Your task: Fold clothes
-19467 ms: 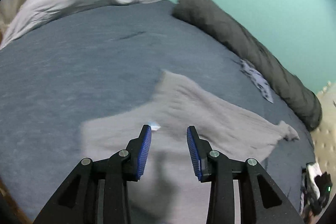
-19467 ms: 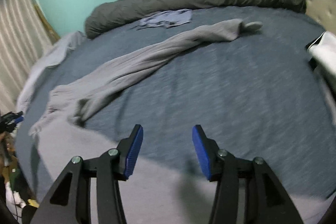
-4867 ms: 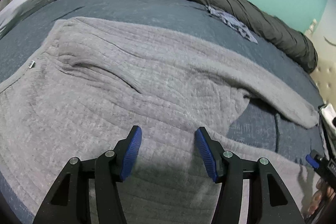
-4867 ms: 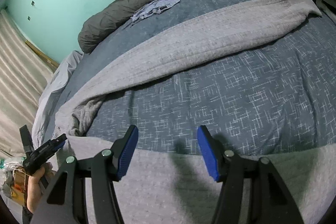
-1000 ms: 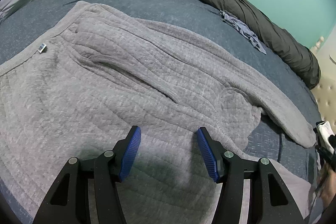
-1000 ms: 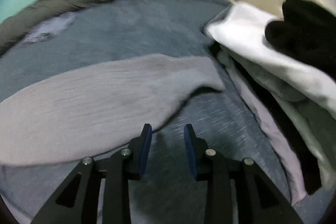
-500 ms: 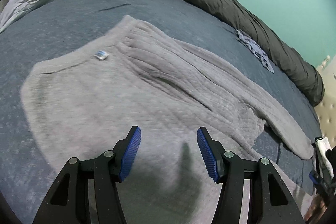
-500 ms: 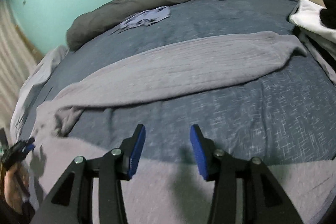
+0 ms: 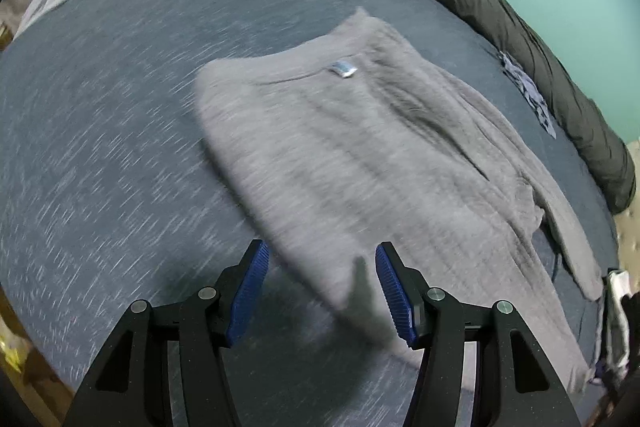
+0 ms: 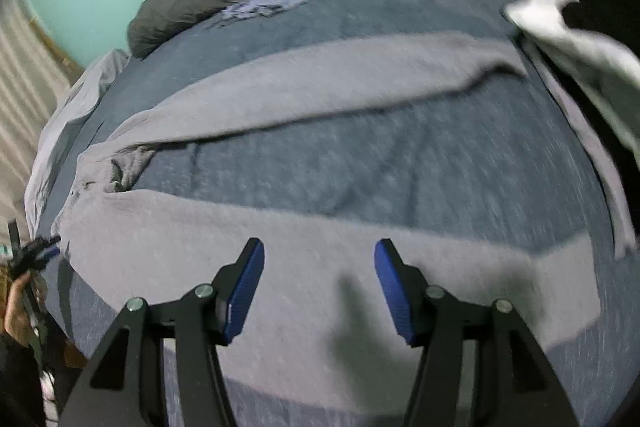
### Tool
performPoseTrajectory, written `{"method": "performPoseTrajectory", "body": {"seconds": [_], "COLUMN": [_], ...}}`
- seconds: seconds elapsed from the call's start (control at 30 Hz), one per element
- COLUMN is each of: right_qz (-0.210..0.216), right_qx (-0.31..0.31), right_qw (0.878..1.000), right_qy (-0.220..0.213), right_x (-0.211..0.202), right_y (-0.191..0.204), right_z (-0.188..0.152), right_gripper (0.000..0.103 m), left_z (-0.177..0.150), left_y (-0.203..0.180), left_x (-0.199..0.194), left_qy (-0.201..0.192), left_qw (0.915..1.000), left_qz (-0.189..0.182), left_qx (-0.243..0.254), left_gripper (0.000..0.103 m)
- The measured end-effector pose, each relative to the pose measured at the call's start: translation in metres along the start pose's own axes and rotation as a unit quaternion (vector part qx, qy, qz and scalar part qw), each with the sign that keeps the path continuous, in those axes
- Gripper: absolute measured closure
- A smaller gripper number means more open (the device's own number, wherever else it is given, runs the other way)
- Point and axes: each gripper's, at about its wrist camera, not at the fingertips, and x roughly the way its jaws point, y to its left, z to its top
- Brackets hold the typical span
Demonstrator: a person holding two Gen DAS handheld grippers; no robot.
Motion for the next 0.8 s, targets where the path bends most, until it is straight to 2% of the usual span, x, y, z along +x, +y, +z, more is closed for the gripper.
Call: {"method": "performPoseTrajectory", "body": {"seconds": [0.03,0.1,0.27,0.43,0.57,0.7,0.73,0.8], "right_qz": [-0.004,-0.015,-0.025,-0.032,-0.036,-0.044,-0.043,-0.031], "right_qx": [0.009,0.028,0.078,0.119,0.154,0.167,0.173,0.19], "right_qw": [1.0,0.999,0.996,0.992,0.987,0.985,0.984,0.981], "right_qy": [0.003,0.008,0.023,0.012,-0.006,-0.002,-0.001,0.001], "right_x": [-0.002,-0.007,-0.016,-0.03,-0.044,-0.047,-0.046,-0.042], "right_y": [-0.009,-0.025,-0.059,-0.08,-0.095,-0.102,-0.105,-0.111], "right_z": [-0.006,-0.018,-0.047,-0.063,-0.07,-0.077,-0.079,-0.081], "right_gripper": [0.045,0.044,0.044,0.043,0.039,0.039,0.039,0.039], "left_z": [-0.001,-0.002,0.002,0.012,0.017,0.018,0.018,0.019], "left_y": [0.006,0.016,0.03,0.042,0.042,0.039,0.038,0.036], "left_x": [-0.001,-0.001,0.003,0.008,0.01,0.012,0.013,0.014], "left_qy": [0.003,0.008,0.009,-0.001,-0.006,-0.005,-0.005,-0.006], "left_qw": [0.9999,0.9996,0.9993,0.9982,0.9985,0.9989,0.9989,0.999], "left_qz": [-0.005,-0.002,-0.002,-0.016,-0.017,-0.024,-0.027,-0.031], "left_qx": [-0.01,-0.026,-0.035,-0.058,-0.053,-0.04,-0.037,-0.032], "left_gripper": [0.042,0.034,0.033,0.033,0.034,0.034,0.036,0.052]}}
